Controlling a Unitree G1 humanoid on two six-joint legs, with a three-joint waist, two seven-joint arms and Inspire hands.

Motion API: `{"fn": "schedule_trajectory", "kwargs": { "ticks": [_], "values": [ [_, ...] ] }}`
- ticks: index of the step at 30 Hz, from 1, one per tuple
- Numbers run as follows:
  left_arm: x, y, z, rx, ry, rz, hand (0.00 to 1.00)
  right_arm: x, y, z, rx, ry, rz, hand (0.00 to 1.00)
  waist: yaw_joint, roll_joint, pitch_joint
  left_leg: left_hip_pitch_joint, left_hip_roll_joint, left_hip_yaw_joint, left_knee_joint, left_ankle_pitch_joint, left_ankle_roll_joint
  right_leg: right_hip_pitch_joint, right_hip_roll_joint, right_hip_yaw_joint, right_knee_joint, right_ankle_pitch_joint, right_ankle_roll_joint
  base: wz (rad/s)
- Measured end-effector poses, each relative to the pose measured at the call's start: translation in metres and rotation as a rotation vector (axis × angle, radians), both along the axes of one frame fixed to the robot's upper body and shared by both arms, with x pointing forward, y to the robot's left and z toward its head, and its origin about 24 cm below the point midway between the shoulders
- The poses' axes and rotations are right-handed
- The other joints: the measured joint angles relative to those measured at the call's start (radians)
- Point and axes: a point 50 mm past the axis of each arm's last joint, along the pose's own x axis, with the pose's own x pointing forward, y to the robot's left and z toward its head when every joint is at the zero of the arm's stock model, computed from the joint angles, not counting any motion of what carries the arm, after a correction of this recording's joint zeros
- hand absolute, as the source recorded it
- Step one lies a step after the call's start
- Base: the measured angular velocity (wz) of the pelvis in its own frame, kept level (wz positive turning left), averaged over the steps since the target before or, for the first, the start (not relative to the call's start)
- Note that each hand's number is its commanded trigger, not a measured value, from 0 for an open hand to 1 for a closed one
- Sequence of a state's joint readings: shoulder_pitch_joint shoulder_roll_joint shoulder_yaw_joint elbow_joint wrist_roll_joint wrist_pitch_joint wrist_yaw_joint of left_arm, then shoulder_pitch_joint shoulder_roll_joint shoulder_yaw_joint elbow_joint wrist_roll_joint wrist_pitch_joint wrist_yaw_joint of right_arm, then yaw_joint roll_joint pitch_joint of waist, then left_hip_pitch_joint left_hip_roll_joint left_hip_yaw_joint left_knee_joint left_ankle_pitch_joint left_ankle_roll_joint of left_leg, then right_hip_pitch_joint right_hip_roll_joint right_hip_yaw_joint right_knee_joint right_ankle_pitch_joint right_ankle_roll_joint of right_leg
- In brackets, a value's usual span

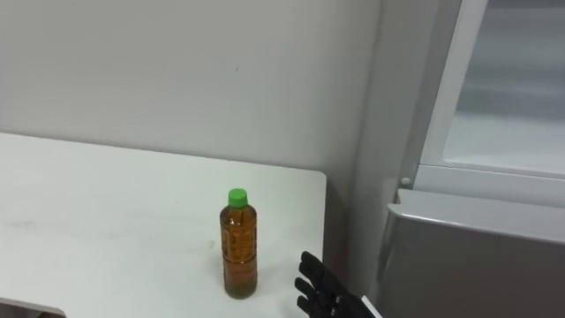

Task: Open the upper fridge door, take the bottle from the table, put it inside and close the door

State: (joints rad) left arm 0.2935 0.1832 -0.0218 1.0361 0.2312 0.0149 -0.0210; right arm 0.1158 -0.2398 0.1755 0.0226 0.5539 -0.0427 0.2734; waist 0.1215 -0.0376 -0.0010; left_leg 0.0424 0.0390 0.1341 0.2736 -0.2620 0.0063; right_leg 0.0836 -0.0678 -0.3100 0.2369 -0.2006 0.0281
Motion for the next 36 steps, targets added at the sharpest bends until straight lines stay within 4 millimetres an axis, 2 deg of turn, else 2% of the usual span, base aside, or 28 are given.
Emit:
{"fn": "schedule_trajectory", "kwargs": {
  "ticks": [6, 13, 22, 25, 27, 30, 33, 36],
  "values": [
    [0.0, 0.004, 0.001, -0.002, -0.001, -0.008, 0.0, 0.008, 0.002, 0.008, -0.001, -0.037, 0.008, 0.0, 0.006, -0.007, 0.0025, -0.036, 0.0, -0.011, 0.014, 0.0, 0.0, -0.022, -0.001, -0.015, 0.001, 0.001, -0.001, 0.06],
    [0.0, 0.008, 0.002, 0.001, -0.01, 0.01, 0.0, 0.021, 0.003, 0.016, 0.029, -0.063, -0.024, 0.0, 0.043, -0.016, 0.0067, -0.034, 0.0, -0.018, 0.017, 0.0, 0.0, -0.015, -0.001, -0.022, 0.0, 0.001, -0.001, 0.03],
    [0.001, 0.01, 0.003, 0.019, -0.013, -0.002, 0.0, 0.042, 0.001, 0.002, 0.013, 0.015, -0.076, 0.0, 0.054, -0.03, 0.0096, -0.064, -0.001, -0.058, 0.028, 0.004, -0.005, -0.023, -0.001, -0.061, 0.0, 0.001, -0.001, 0.12],
    [0.0, 0.01, 0.003, 0.021, -0.008, 0.0, 0.0, 0.047, -0.002, 0.0, -0.001, 0.033, -0.104, 0.0, 0.057, -0.039, 0.015, -0.074, -0.003, -0.073, 0.032, 0.005, -0.006, -0.024, -0.001, -0.075, -0.001, 0.001, -0.001, 0.14],
    [0.0, 0.011, 0.003, 0.021, -0.002, 0.002, 0.0, 0.049, -0.003, -0.001, -0.006, 0.037, -0.116, 0.0, 0.063, -0.041, 0.0157, -0.084, -0.004, -0.081, 0.036, 0.005, -0.006, -0.03, -0.001, -0.078, -0.001, 0.001, -0.001, 0.1],
    [0.005, 0.011, 0.003, 0.024, -0.015, 0.007, 0.0, 0.051, -0.005, -0.01, -0.033, 0.075, -0.159, 0.0, 0.08, -0.046, 0.0164, -0.093, -0.005, -0.087, 0.038, 0.006, -0.007, -0.034, -0.002, -0.086, -0.001, 0.001, -0.001, 0.07],
    [0.015, 0.012, 0.005, 0.031, -0.047, -0.009, 0.0, 0.053, -0.005, -0.015, -0.061, 0.101, -0.185, 0.0, 0.09, -0.055, 0.0104, -0.117, -0.01, -0.101, 0.044, 0.014, -0.006, -0.051, -0.006, -0.104, 0.0, 0.0, -0.001, 0.14],
    [0.025, 0.013, 0.006, 0.038, -0.073, -0.027, 0.0, 0.058, -0.008, -0.016, -0.093, 0.107, -0.234, 0.0, 0.106, -0.055, 0.0128, -0.122, -0.019, -0.114, 0.036, 0.027, -0.004, -0.055, -0.015, -0.118, 0.0, 0.0, -0.001, 0.16]
  ]
}}
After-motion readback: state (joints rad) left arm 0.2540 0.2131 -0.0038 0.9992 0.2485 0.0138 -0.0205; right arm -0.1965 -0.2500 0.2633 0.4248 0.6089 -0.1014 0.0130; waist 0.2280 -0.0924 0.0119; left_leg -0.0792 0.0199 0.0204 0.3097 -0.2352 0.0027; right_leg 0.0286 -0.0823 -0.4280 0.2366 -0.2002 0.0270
